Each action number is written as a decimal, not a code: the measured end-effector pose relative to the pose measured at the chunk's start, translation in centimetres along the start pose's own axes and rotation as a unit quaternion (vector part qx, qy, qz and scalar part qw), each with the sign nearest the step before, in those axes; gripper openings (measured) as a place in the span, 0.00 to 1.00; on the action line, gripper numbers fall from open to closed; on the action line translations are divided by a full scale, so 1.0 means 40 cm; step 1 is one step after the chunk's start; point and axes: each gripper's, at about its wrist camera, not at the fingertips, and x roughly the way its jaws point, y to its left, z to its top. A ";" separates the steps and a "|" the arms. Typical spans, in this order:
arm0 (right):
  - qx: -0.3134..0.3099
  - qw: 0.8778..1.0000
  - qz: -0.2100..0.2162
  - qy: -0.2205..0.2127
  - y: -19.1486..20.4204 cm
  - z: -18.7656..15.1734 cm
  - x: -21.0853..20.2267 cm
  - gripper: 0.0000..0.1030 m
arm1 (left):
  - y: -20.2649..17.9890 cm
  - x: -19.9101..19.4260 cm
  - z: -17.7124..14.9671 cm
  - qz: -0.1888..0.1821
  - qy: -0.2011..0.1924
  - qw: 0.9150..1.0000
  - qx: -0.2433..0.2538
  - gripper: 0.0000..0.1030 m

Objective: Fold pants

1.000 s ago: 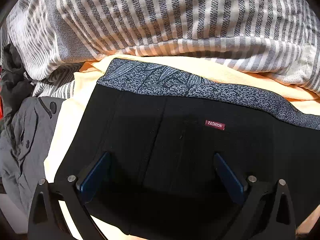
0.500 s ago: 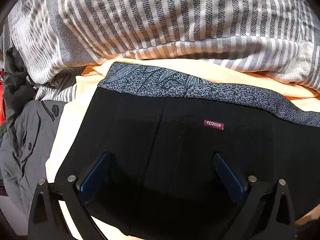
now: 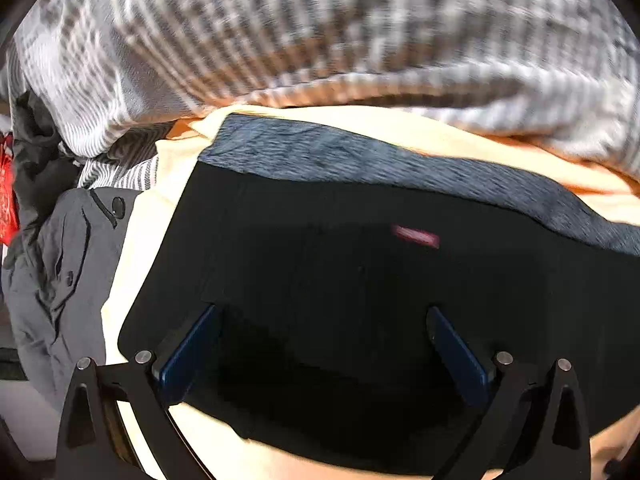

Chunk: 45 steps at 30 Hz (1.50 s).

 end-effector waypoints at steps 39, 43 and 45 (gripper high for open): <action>0.140 0.980 -0.012 -0.141 -0.480 0.071 -0.438 0.70 | -0.880 -0.289 -0.112 -0.103 0.014 0.977 0.189 1.00; 0.165 0.967 0.003 -0.196 -0.568 0.114 -0.500 0.70 | -0.954 -0.303 -0.097 -0.105 0.002 0.979 0.174 1.00; 0.172 0.960 0.013 -0.222 -0.597 0.126 -0.518 0.70 | -0.982 -0.304 -0.088 -0.110 0.000 0.981 0.163 1.00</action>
